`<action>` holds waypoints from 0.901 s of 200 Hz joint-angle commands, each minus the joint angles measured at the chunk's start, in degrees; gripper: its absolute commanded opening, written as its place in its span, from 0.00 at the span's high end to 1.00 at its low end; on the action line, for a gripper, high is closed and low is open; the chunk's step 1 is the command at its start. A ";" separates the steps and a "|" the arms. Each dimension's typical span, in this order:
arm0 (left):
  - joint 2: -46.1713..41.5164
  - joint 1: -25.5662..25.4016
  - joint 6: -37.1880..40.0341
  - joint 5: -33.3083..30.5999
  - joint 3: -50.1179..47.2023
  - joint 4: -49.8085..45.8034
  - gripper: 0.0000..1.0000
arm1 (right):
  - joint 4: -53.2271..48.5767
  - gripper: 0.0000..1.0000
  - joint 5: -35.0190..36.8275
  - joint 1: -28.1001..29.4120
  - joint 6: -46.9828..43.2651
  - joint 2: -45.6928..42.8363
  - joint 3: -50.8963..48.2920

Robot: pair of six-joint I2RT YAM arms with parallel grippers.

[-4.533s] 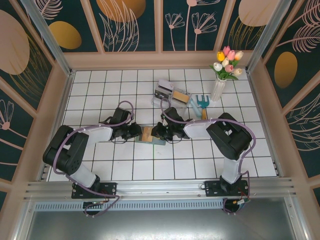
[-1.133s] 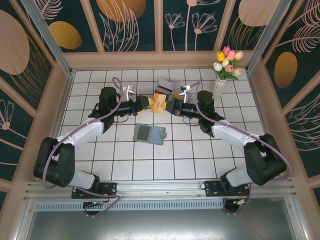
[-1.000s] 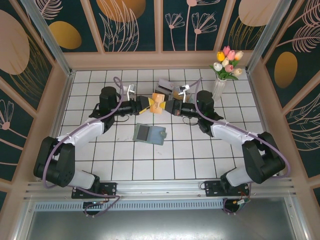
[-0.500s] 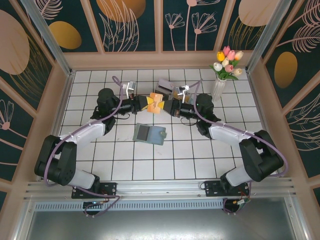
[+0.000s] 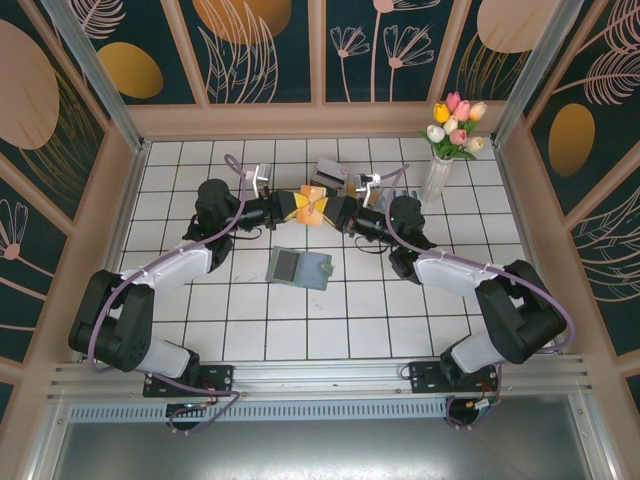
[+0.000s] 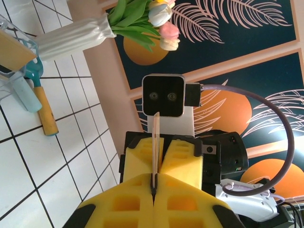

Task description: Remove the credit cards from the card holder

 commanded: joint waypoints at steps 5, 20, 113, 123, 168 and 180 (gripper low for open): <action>-1.19 -0.31 1.41 -1.06 0.03 -2.47 1.00 | 2.04 0.97 1.50 0.45 -0.90 -0.56 1.44; -1.21 -0.14 5.09 -2.50 1.37 -9.68 0.91 | -3.98 1.00 2.30 0.23 -4.33 -1.60 2.47; -1.93 7.10 27.80 -19.36 2.31 -40.10 0.25 | -48.22 1.00 11.19 -8.81 -35.41 -7.20 13.46; -2.42 7.30 29.04 -21.01 2.56 -41.80 0.20 | -50.77 1.00 11.94 -9.78 -38.79 -6.71 15.39; -6.62 7.40 34.75 -27.83 3.05 -48.73 0.02 | -61.49 1.00 16.82 -11.36 -59.21 -1.21 27.11; -8.28 7.41 36.10 -28.16 2.59 -49.97 0.02 | -63.39 1.00 18.53 -11.45 -63.69 0.86 30.12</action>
